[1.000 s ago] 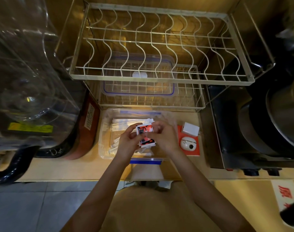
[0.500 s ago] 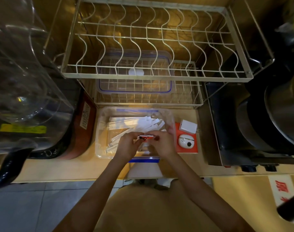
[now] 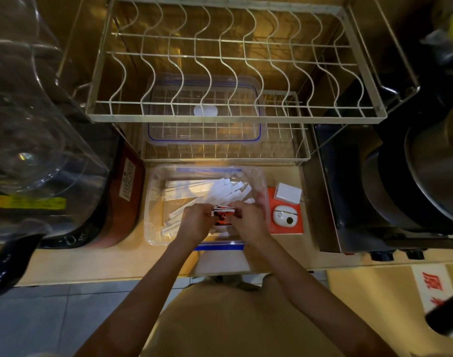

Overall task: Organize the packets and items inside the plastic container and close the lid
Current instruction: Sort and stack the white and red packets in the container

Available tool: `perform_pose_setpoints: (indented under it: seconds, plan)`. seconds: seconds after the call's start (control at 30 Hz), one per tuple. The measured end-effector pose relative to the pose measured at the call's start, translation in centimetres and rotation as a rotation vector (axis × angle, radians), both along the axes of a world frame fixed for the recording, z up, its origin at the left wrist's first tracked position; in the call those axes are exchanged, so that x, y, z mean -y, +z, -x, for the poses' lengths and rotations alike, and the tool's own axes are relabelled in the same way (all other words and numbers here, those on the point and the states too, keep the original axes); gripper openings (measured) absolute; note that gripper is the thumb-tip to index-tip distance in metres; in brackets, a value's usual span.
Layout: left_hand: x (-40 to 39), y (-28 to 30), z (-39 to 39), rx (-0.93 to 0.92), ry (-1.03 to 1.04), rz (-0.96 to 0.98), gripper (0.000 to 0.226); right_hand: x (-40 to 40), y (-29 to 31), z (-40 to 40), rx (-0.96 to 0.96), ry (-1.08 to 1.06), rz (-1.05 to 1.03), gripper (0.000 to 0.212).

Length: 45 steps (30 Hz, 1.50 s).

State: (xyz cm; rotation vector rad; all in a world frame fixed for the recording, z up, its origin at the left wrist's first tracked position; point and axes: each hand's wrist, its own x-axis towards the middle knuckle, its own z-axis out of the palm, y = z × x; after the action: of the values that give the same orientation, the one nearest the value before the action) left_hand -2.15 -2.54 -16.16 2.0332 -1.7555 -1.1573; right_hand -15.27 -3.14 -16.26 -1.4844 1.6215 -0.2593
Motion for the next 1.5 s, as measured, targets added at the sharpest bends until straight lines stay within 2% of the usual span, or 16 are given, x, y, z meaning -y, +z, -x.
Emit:
perform_pose_setpoints:
  seconds: [0.13, 0.3, 0.4, 0.53, 0.63, 0.73, 0.9, 1.0, 1.13, 1.23, 1.37, 1.4, 1.5]
  plan:
    - [0.1, 0.3, -0.2, 0.001, -0.026, 0.028, 0.013, 0.2, 1.2, 0.2, -0.050, 0.149, 0.031, 0.025]
    - [0.0, 0.7, 0.2, -0.052, -0.119, 0.095, 0.014, 0.0, 2.5, 0.8, -0.229, 0.279, 0.086, 0.033]
    - [0.0, 0.6, 1.2, -0.081, -0.175, 0.094, 0.020, -0.5, 2.4, 0.6, -0.320, 0.243, 0.052, 0.034]
    - [0.0, 0.4, 1.8, -0.120, -0.216, 0.081, 0.026, -0.7, 1.8, 0.6, -0.306, 0.183, -0.004, 0.031]
    - [0.0, 0.0, 1.9, -0.110, -0.224, 0.048, 0.025, -0.4, 1.6, 0.5, -0.354, 0.251, -0.060, 0.033]
    - [0.2, -0.3, 1.8, -0.107, -0.211, 0.052, 0.024, -0.2, 1.7, 0.5, -0.406, 0.276, -0.019, 0.034]
    - [0.8, -0.5, 1.6, -0.027, -0.232, 0.042, 0.016, 0.1, 2.2, 0.8, -0.364, 0.319, -0.051, 0.031]
    - [1.0, -0.7, 1.4, 0.071, -0.260, 0.057, 0.022, 0.1, 3.6, 1.8, -0.280, 0.209, -0.002, 0.029]
    - [1.3, -0.7, 1.7, 0.198, -0.343, 0.030, 0.030, 1.2, 5.5, 3.7, -0.341, 0.077, 0.116, 0.029]
    - [1.7, -1.0, 2.2, 0.258, -0.551, 0.059, 0.029, 2.0, 6.0, 4.9, -0.176, -0.084, 0.079, 0.026]
    - [2.2, -1.8, 3.4, 0.128, -0.759, 0.035, 0.037, 2.2, 5.7, 5.2, 0.065, -0.282, -0.011, 0.024]
    - [2.3, -2.2, 3.8, 0.153, -0.819, 0.109, 0.031, 2.2, 5.6, 5.1, 0.165, -0.363, -0.042, 0.024]
    - [2.4, -2.9, 4.8, 0.027, -0.820, 0.086, 0.007, 2.0, 5.3, 5.0, 0.359, -0.481, -0.145, 0.023]
